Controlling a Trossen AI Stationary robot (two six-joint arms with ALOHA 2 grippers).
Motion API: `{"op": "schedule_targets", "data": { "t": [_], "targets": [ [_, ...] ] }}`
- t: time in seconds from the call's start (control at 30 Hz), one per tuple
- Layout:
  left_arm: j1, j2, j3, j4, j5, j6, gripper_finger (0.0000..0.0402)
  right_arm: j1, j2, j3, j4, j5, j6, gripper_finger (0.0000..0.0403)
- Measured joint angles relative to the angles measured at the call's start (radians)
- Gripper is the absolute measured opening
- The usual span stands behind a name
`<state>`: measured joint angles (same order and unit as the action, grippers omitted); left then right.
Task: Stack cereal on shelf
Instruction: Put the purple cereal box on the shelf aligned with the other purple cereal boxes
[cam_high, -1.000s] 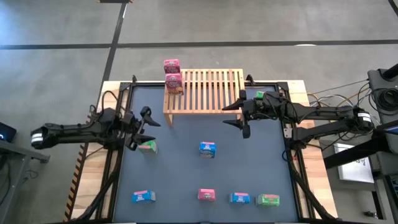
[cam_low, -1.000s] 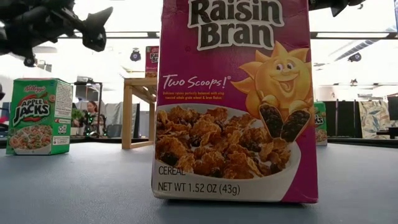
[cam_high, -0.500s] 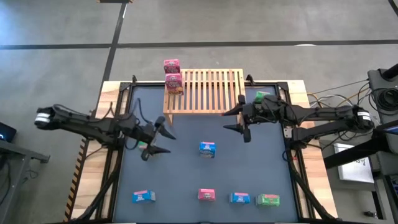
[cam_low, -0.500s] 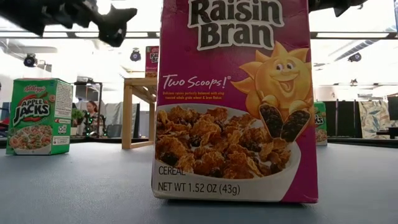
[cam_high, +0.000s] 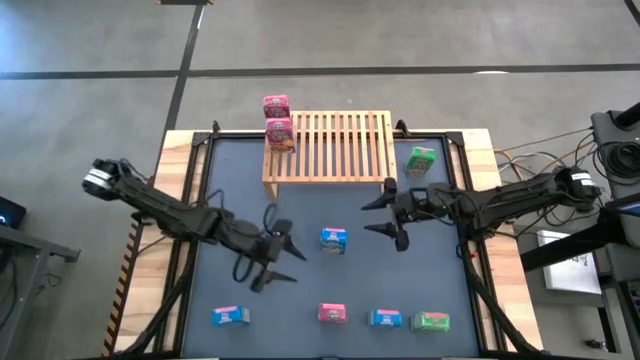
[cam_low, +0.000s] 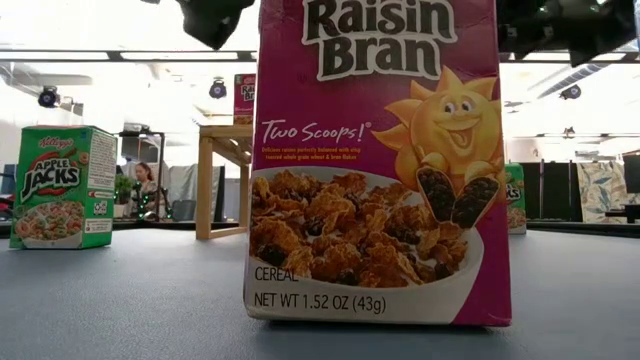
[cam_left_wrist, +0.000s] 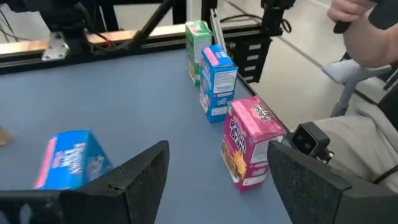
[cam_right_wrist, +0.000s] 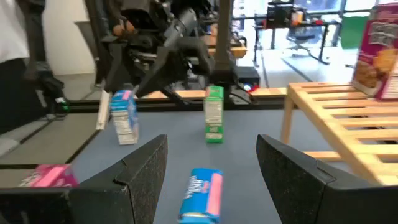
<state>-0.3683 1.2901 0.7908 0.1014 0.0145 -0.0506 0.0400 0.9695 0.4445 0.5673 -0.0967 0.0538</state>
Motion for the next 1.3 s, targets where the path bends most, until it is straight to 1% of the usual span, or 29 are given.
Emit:
{"op": "schedule_targets", "data": {
  "t": [0.13, 0.2, 0.27, 0.37, 0.57, 0.77, 0.87, 1.0, 1.1, 1.2, 1.3],
  "targets": [
    [-0.034, 0.117, 0.094, -0.003, 0.001, -0.036, 0.0256, 0.037, 0.000, -0.023, 0.016, 0.025, -0.002, 0.0235],
    [-0.047, 0.175, 0.144, -0.025, 0.022, -0.056, 0.0256, 0.050, 0.000, -0.024, 0.018, 0.045, 0.000, 0.0235],
    [-0.058, 0.233, 0.201, -0.072, 0.054, -0.066, 0.0256, 0.060, 0.000, -0.024, 0.021, 0.046, 0.006, 0.0235],
    [-0.076, 0.308, 0.291, -0.140, 0.063, -0.084, 0.0256, 0.065, -0.001, -0.021, 0.021, 0.046, -0.004, 0.0235],
    [-0.110, 0.435, 0.470, -0.286, 0.065, -0.063, 0.0256, 0.065, -0.001, -0.001, 0.016, 0.048, -0.028, 0.0235],
    [-0.127, 0.518, 0.603, -0.437, 0.038, -0.040, 0.0256, 0.065, -0.001, 0.007, 0.015, 0.048, -0.046, 0.0235],
    [-0.128, 0.534, 0.638, -0.471, 0.019, -0.059, 0.0256, 0.065, -0.001, 0.007, 0.015, 0.049, -0.046, 0.0235],
    [-0.129, 0.557, 0.660, -0.472, 0.018, -0.074, 0.0256, 0.065, -0.001, 0.007, 0.015, 0.071, -0.046, 0.0235],
    [-0.127, 0.562, 0.669, -0.471, 0.013, -0.108, 0.0256, 0.065, -0.001, 0.007, 0.015, 0.073, -0.045, 0.0235],
    [-0.126, 0.562, 0.668, -0.470, -0.029, -0.137, 0.0256, 0.065, -0.001, 0.007, 0.015, 0.073, -0.038, 0.0235],
    [-0.124, 0.563, 0.665, -0.477, -0.033, -0.154, 0.0256, 0.065, -0.001, 0.007, 0.014, 0.073, -0.028, 0.0235]
  ]
}}
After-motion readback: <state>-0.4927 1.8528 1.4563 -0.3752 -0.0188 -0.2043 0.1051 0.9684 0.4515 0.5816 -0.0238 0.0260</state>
